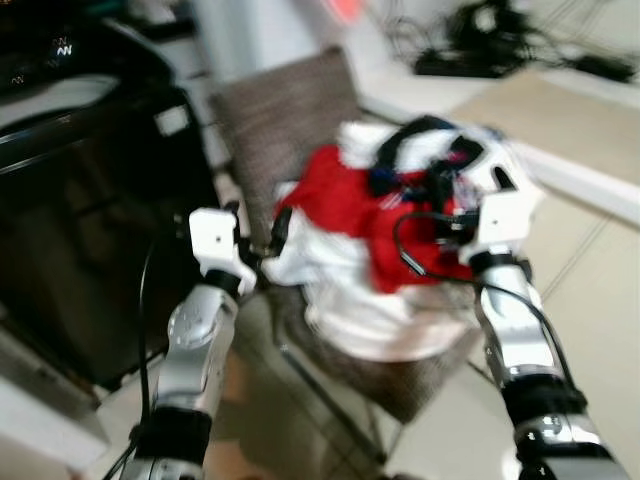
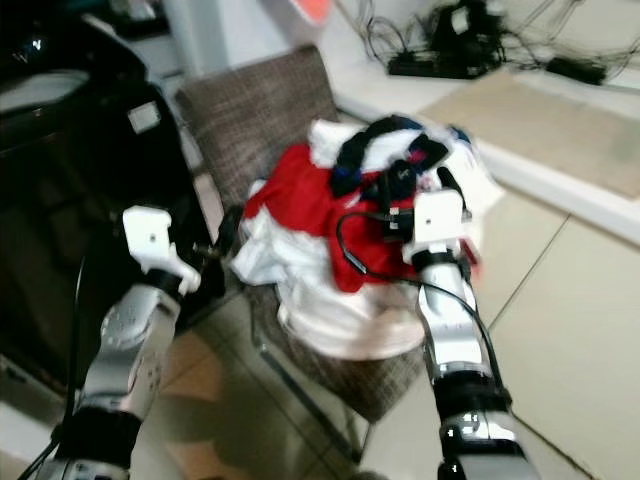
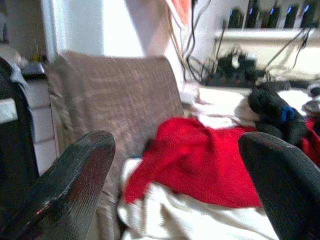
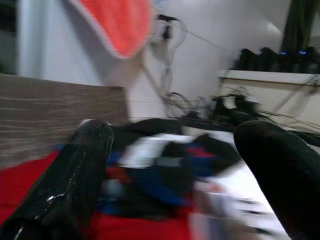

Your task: Clothes washing

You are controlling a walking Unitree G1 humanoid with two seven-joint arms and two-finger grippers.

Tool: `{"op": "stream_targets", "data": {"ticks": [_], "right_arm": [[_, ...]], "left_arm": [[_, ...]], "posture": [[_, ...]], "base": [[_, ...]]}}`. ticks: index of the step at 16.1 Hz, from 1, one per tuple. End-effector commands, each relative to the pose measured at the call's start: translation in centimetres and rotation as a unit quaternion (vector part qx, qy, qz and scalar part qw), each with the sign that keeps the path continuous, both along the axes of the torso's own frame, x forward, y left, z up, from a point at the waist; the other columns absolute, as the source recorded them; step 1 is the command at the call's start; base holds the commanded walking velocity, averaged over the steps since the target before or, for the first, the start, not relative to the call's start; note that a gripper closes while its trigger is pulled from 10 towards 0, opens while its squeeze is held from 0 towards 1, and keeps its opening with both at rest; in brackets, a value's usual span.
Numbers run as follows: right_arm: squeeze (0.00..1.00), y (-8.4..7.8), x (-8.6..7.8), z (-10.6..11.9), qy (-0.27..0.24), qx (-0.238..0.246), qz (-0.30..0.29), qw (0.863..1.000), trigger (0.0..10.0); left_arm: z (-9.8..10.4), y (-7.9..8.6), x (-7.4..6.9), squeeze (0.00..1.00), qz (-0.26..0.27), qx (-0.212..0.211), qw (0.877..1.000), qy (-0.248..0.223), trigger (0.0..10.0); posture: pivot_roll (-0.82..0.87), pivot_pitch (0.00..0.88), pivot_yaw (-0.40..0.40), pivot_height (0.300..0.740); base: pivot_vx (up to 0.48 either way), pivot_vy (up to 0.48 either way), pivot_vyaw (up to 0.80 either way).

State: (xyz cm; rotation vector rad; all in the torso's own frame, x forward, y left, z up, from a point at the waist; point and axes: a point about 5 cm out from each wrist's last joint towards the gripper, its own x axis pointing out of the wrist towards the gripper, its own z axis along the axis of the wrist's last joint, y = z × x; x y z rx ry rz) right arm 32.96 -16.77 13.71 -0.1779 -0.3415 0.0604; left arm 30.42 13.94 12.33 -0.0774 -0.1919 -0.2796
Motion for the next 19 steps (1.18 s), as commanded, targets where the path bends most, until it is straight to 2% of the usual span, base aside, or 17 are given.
{"op": "stream_targets", "data": {"ticks": [1,2,5,9,13,19], "right_arm": [[0.00,-0.6,-0.1,0.1,-0.004,0.002,-0.009,1.000,10.0],[0.00,-0.7,-0.2,0.1,-0.005,0.000,-0.011,1.000,10.0],[0.00,-1.3,-0.2,0.7,-0.018,-0.002,-0.033,0.999,10.0],[0.00,-2.6,-0.2,-0.3,0.010,0.035,-0.054,0.998,10.0],[0.00,-2.3,-0.3,0.3,-0.009,0.011,-0.052,0.999,10.0],[0.00,-2.1,0.1,1.3,-0.027,0.008,-0.049,0.998,10.0]], "left_arm": [[0.2,-0.2,0.3,0.00,-0.001,0.018,1.000,-0.002,10.0],[0.2,-0.2,0.4,0.00,0.001,0.018,1.000,-0.006,10.0],[0.2,-0.4,1.2,0.00,0.018,0.063,0.998,0.004,10.0],[0.9,-0.7,1.3,0.00,-0.003,0.052,0.999,-0.011,10.0],[0.7,-0.7,1.2,0.00,0.006,0.045,0.999,-0.009,10.0],[0.9,-0.5,0.8,0.00,0.004,0.023,0.999,-0.022,10.0]], "posture": [[-0.14,0.000,0.023,0.740],[-0.14,0.000,0.029,0.740],[-0.15,0.000,0.034,0.740],[-0.16,0.000,0.050,0.740],[-0.16,0.000,0.044,0.740],[-0.16,0.000,0.034,0.740]], "base": [[0.000,0.480,-0.66],[0.000,0.000,-0.64],[0.000,0.000,0.00],[0.000,0.000,-0.20],[0.000,0.000,-0.73],[0.067,0.044,0.00]]}}
